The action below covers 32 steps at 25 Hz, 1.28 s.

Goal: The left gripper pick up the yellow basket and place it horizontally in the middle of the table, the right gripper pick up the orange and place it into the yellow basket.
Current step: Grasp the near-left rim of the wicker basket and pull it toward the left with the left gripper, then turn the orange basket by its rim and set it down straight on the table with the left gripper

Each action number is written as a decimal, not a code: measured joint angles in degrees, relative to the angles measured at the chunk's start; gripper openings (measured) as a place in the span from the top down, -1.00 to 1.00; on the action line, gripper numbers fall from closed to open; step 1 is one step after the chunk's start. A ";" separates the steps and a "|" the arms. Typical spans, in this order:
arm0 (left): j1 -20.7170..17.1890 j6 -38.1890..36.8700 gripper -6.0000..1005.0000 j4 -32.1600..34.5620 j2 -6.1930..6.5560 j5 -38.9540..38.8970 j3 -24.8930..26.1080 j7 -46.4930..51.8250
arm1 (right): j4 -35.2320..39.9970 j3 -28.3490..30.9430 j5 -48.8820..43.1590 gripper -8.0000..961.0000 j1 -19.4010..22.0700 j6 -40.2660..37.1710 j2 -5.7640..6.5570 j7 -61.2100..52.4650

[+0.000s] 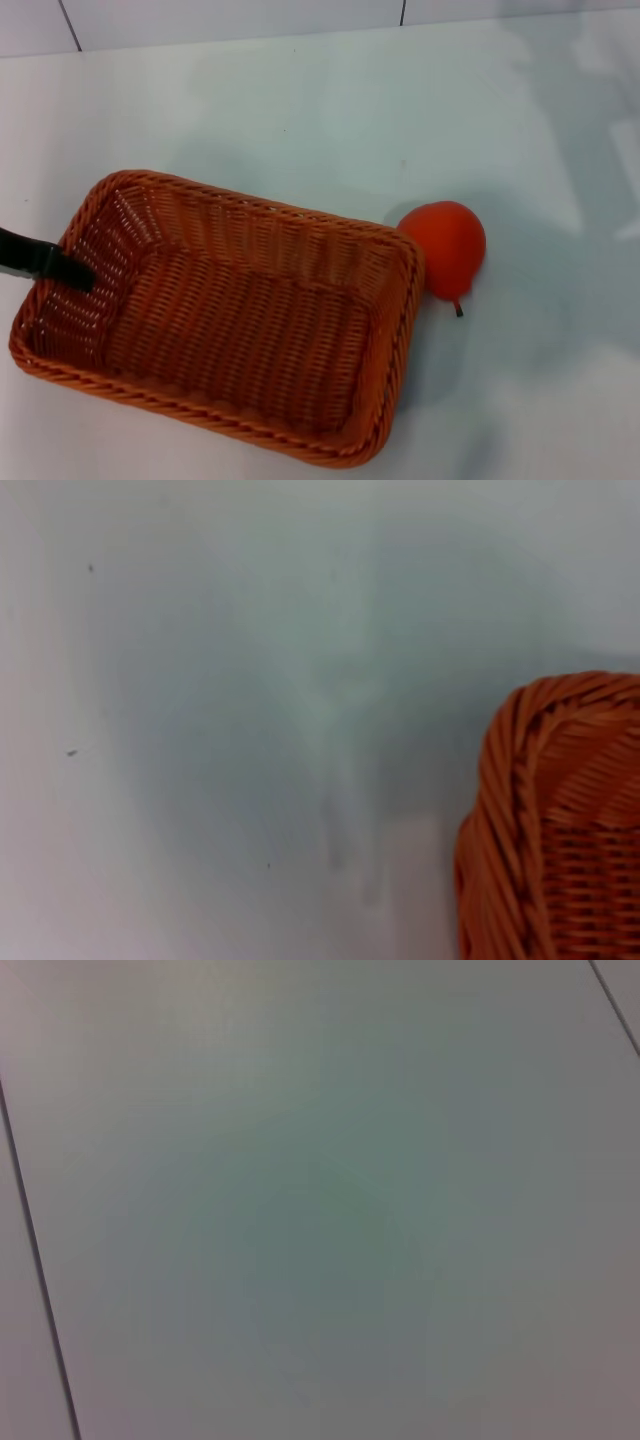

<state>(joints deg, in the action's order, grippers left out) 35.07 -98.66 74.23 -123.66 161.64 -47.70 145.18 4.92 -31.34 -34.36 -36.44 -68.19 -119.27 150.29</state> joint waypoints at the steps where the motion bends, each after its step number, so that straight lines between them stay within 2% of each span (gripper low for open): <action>1: 0.00 0.01 -0.35 0.01 -0.01 -0.01 0.05 0.01 | 0.00 0.02 0.00 -0.90 0.00 0.14 0.00 0.00; 10: 0.32 -0.41 0.34 0.55 -0.17 -2.28 1.08 0.08 | 0.05 0.05 0.00 -0.90 0.08 0.27 0.06 0.00; 13: 0.25 -1.03 0.70 1.39 -0.02 -5.80 3.54 0.12 | 0.08 0.05 0.00 -0.90 -0.05 0.67 0.09 0.03; 16: 0.21 -1.49 0.70 1.54 0.26 -9.19 7.49 -0.03 | 0.13 0.05 -0.01 -0.90 -0.28 1.38 0.16 0.03; 20: 0.12 -1.31 0.70 0.44 0.85 -13.66 15.83 0.17 | 0.17 0.05 0.00 -0.90 -0.43 1.73 0.26 0.01; 24: 0.14 0.05 0.70 -0.50 0.60 -14.54 23.24 0.31 | 0.18 0.05 -0.01 -0.90 -0.69 1.80 0.37 0.01; 27: -0.22 1.45 0.70 -1.56 0.21 -15.65 25.98 0.42 | 0.12 0.06 0.00 -0.90 -0.95 1.91 0.48 0.00; 32: -2.00 6.53 0.70 -6.48 -0.30 -19.24 26.41 0.87 | -0.07 0.14 0.00 -0.90 -1.31 2.40 0.55 0.00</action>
<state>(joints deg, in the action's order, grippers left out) 33.07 -92.13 67.75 -123.96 142.40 -21.29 146.04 4.85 -31.20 -34.37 -37.74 -65.79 -118.72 150.30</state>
